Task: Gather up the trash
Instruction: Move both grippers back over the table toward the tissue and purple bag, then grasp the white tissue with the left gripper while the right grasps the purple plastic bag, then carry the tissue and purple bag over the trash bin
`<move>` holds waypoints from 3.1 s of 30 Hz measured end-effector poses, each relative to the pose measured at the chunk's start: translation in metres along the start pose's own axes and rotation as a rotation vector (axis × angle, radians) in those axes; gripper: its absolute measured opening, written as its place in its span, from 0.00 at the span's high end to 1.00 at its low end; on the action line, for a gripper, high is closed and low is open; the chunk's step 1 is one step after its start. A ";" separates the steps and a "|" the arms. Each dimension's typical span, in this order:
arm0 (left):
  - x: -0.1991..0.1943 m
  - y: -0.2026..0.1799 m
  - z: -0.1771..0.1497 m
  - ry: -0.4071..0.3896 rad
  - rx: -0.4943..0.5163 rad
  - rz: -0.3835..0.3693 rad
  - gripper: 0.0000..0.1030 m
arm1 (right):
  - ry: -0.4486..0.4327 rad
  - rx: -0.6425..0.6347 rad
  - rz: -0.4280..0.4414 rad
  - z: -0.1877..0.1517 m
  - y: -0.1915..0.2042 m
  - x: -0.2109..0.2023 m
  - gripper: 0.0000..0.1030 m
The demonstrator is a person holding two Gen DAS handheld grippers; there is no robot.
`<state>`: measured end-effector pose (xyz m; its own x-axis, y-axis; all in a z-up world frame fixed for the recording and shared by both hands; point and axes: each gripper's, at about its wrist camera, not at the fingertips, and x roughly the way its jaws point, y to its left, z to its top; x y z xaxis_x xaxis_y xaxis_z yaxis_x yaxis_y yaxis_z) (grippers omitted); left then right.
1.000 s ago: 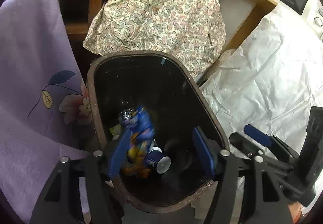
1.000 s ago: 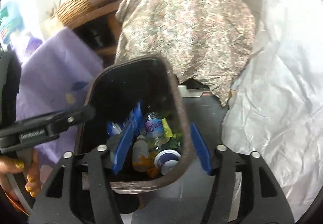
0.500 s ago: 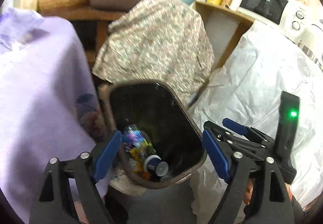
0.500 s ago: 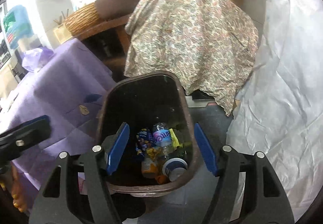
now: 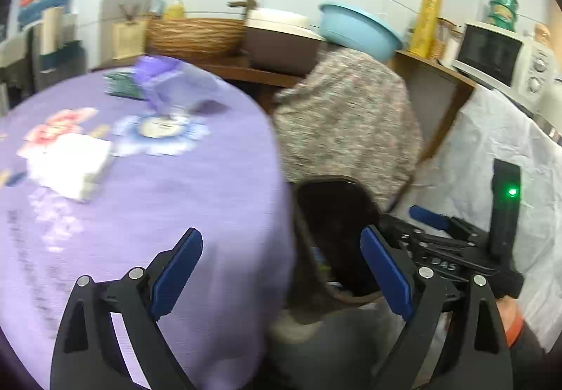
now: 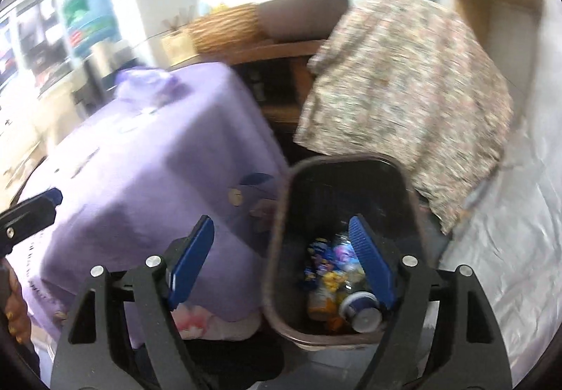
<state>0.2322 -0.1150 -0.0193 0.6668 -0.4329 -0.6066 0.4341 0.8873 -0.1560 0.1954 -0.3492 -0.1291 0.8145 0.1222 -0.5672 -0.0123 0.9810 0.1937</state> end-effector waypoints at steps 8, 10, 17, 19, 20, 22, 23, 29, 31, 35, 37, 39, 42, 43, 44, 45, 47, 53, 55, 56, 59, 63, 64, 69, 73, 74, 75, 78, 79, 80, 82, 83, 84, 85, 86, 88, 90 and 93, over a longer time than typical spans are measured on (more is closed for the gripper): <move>-0.045 0.086 0.021 -0.055 -0.076 0.180 0.08 | -0.039 -0.182 0.126 0.041 0.088 0.008 0.14; -0.055 0.114 0.027 -0.071 -0.124 0.200 0.05 | -0.052 -0.233 0.150 0.052 0.108 0.008 0.14; -0.059 0.179 0.041 -0.027 -0.236 0.254 0.05 | -0.074 -0.376 0.210 0.102 0.184 0.034 0.10; -0.053 0.189 0.044 -0.011 -0.231 0.274 0.05 | -0.074 -0.418 0.211 0.117 0.205 0.047 0.10; -0.048 0.193 0.045 0.001 -0.228 0.280 0.05 | -0.077 -0.432 0.205 0.123 0.213 0.052 0.10; -0.039 0.204 0.046 0.025 -0.248 0.282 0.05 | -0.068 -0.469 0.192 0.138 0.232 0.069 0.08; -0.034 0.209 0.047 0.035 -0.264 0.280 0.05 | -0.065 -0.480 0.179 0.143 0.239 0.076 0.07; -0.015 0.229 0.048 0.061 -0.345 0.235 0.05 | -0.038 -0.582 0.050 0.167 0.268 0.136 0.07; -0.011 0.230 0.049 0.066 -0.342 0.226 0.05 | -0.022 -0.594 0.017 0.170 0.271 0.155 0.08; -0.010 0.231 0.049 0.065 -0.342 0.209 0.05 | 0.028 -0.603 -0.006 0.168 0.274 0.178 0.55; -0.009 0.231 0.049 0.067 -0.341 0.202 0.05 | 0.025 -0.598 -0.015 0.166 0.273 0.181 0.63; -0.008 0.231 0.050 0.069 -0.332 0.208 0.05 | 0.016 -0.592 -0.010 0.166 0.271 0.182 0.70; -0.006 0.232 0.050 0.075 -0.334 0.205 0.05 | 0.006 -0.584 -0.005 0.166 0.271 0.182 0.80; -0.004 0.231 0.050 0.079 -0.334 0.203 0.05 | 0.002 -0.579 -0.003 0.167 0.271 0.181 0.81; -0.003 0.231 0.050 0.084 -0.332 0.203 0.05 | -0.005 -0.573 0.001 0.167 0.270 0.179 0.82; 0.000 0.230 0.051 0.093 -0.328 0.207 0.05 | -0.013 -0.570 0.001 0.168 0.270 0.177 0.83; 0.006 0.229 0.052 0.107 -0.319 0.214 0.05 | -0.036 -0.571 0.002 0.169 0.270 0.171 0.84; 0.023 0.228 0.053 0.139 -0.293 0.231 0.35 | -0.095 -0.576 0.011 0.169 0.272 0.147 0.84; 0.024 0.229 0.054 0.136 -0.291 0.248 0.47 | -0.103 -0.570 0.018 0.169 0.270 0.142 0.84; 0.024 0.228 0.054 0.141 -0.283 0.256 0.55 | -0.104 -0.568 0.024 0.169 0.269 0.139 0.84; 0.023 0.228 0.052 0.142 -0.302 0.227 0.81 | -0.116 -0.560 0.033 0.168 0.264 0.132 0.84; 0.016 0.228 0.050 0.110 -0.311 0.229 0.95 | -0.119 -0.535 0.054 0.168 0.258 0.124 0.84; 0.015 0.228 0.049 0.107 -0.312 0.222 0.95 | -0.120 -0.533 0.058 0.167 0.257 0.122 0.84; 0.006 0.223 0.051 0.076 -0.304 0.201 0.97 | -0.145 -0.519 0.075 0.165 0.252 0.108 0.84; -0.010 0.214 0.052 0.034 -0.302 0.180 0.97 | -0.171 -0.497 0.106 0.165 0.248 0.091 0.84; -0.014 0.212 0.053 0.024 -0.301 0.176 0.97 | -0.180 -0.488 0.117 0.165 0.246 0.084 0.84; -0.020 0.208 0.053 0.010 -0.298 0.172 0.97 | -0.188 -0.480 0.127 0.165 0.244 0.078 0.84; -0.038 0.194 0.055 -0.032 -0.286 0.152 0.97 | -0.213 -0.457 0.162 0.163 0.238 0.056 0.84; -0.043 0.189 0.056 -0.045 -0.278 0.150 0.97 | -0.218 -0.452 0.174 0.162 0.236 0.050 0.84; -0.050 0.183 0.057 -0.062 -0.266 0.147 0.97 | -0.228 -0.445 0.191 0.161 0.234 0.041 0.84; -0.059 0.174 0.059 -0.087 -0.250 0.137 0.97 | -0.245 -0.428 0.210 0.157 0.226 0.024 0.84; -0.063 0.169 0.060 -0.098 -0.245 0.130 0.97 | -0.249 -0.419 0.219 0.155 0.222 0.017 0.84; -0.068 0.163 0.060 -0.110 -0.241 0.121 0.97 | -0.254 -0.408 0.229 0.153 0.217 0.010 0.84; -0.072 0.157 0.060 -0.121 -0.241 0.106 0.97 | -0.257 -0.398 0.235 0.151 0.213 0.004 0.84; -0.074 0.151 0.060 -0.127 -0.239 0.093 0.97 | -0.261 -0.389 0.239 0.148 0.207 -0.004 0.84; -0.076 0.140 0.060 -0.136 -0.228 0.074 0.97 | -0.273 -0.374 0.238 0.141 0.195 -0.018 0.84; -0.075 0.123 0.061 -0.141 -0.213 0.044 0.97 | -0.280 -0.357 0.225 0.134 0.181 -0.030 0.84; -0.069 0.095 0.063 -0.139 -0.183 -0.007 0.97 | -0.285 -0.310 0.210 0.124 0.155 -0.045 0.84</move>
<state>0.2656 -0.0104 0.0566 0.7467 -0.4458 -0.4937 0.3301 0.8927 -0.3068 0.2283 -0.2213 0.0259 0.9020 0.3192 -0.2906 -0.3315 0.9434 0.0076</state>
